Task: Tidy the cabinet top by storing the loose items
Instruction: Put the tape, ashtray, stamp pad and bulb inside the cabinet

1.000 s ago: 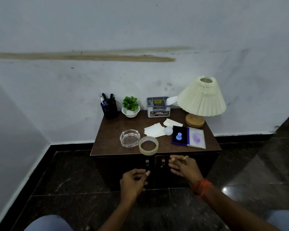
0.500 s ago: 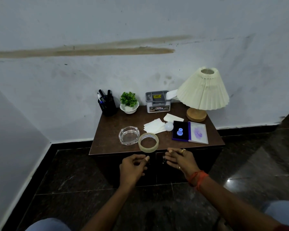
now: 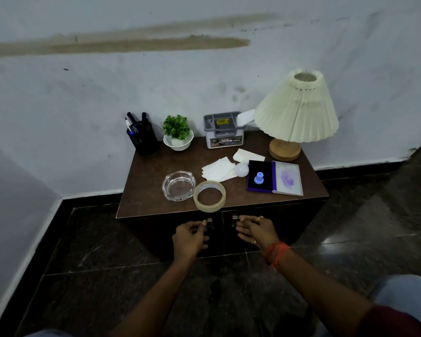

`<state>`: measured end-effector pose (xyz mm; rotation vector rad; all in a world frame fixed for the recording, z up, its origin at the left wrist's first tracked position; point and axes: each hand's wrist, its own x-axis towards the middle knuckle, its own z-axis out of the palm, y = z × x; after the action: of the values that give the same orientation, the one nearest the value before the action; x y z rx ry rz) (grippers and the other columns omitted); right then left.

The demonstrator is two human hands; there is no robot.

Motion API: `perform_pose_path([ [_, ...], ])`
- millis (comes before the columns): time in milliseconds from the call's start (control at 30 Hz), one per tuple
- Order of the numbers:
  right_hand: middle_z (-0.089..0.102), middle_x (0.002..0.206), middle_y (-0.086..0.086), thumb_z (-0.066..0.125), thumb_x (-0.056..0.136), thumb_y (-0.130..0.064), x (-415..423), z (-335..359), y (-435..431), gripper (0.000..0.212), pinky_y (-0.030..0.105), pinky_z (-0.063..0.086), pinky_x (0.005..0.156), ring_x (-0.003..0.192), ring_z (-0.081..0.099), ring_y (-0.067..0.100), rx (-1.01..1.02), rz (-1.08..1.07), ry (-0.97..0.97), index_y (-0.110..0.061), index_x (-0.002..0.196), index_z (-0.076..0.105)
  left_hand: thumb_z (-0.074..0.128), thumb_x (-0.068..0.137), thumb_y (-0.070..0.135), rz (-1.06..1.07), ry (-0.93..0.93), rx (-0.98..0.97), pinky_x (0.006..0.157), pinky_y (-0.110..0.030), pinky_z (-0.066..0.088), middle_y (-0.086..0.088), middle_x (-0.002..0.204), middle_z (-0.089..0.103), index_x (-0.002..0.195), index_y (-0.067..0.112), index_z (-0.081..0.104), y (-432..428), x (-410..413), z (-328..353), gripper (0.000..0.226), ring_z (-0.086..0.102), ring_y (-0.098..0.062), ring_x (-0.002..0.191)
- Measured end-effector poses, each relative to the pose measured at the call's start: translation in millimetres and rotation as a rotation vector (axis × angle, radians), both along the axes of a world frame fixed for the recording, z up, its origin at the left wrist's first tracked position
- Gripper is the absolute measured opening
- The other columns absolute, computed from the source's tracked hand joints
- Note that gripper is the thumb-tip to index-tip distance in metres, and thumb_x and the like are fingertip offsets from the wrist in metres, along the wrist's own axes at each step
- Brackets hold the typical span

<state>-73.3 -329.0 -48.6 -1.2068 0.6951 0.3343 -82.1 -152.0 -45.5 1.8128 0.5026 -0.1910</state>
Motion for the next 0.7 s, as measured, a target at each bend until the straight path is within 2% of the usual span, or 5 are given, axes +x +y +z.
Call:
perform_pose_path([
  [133, 0.062, 0.121, 0.024, 0.050, 0.095, -0.004, 12, -18, 2, 0.013, 0.032, 0.053, 0.074, 0.115, 0.061, 0.033, -0.053, -0.032, 0.065, -0.003, 0.097, 0.062, 0.062, 0.092, 0.023, 0.003, 0.095, -0.019, 0.063, -0.037, 0.061, -0.007, 0.093, 0.068, 0.112, 0.006, 0.064, -7, 15, -20, 0.026, 0.072, -0.026, 0.084],
  [267, 0.064, 0.119, 0.020, 0.051, 0.094, -0.005, 22, -36, 3, 0.020, 0.025, 0.054, 0.063, 0.101, 0.067, 0.027, -0.088, -0.035, 0.094, -0.011, 0.078, 0.060, 0.063, 0.091, 0.020, 0.004, 0.148, -0.042, 0.065, -0.036, 0.061, -0.007, 0.090, 0.069, 0.112, 0.006, 0.065, -9, 28, -41, 0.025, 0.072, -0.025, 0.086],
  [367, 0.066, 0.114, 0.017, 0.051, 0.094, -0.004, 26, -47, 2, 0.020, 0.020, 0.055, 0.053, 0.078, 0.066, 0.017, -0.094, -0.017, 0.113, -0.012, 0.078, 0.061, 0.065, 0.090, 0.021, 0.003, 0.152, -0.054, 0.064, -0.034, 0.060, -0.007, 0.085, 0.069, 0.105, 0.008, 0.066, -11, 32, -53, 0.020, 0.070, -0.023, 0.078],
  [467, 0.066, 0.108, 0.013, 0.051, 0.094, -0.005, 27, -50, 4, 0.019, 0.021, 0.055, 0.052, 0.086, 0.066, 0.018, -0.118, 0.011, 0.126, -0.015, 0.081, 0.061, 0.067, 0.088, 0.018, -0.003, 0.157, -0.057, 0.059, -0.032, 0.059, -0.009, 0.086, 0.069, 0.101, 0.010, 0.065, -10, 31, -61, 0.015, 0.069, -0.022, 0.072],
  [700, 0.065, 0.103, 0.008, 0.050, 0.094, -0.006, 6, -57, 3, 0.021, 0.025, 0.053, 0.058, 0.076, 0.064, 0.013, -0.262, 0.137, 0.059, -0.014, 0.110, 0.061, 0.059, 0.085, 0.000, -0.058, 0.172, -0.005, 0.053, -0.029, 0.055, -0.001, 0.078, 0.064, 0.095, 0.012, 0.062, 0, 4, -68, 0.016, 0.063, -0.016, 0.059],
])
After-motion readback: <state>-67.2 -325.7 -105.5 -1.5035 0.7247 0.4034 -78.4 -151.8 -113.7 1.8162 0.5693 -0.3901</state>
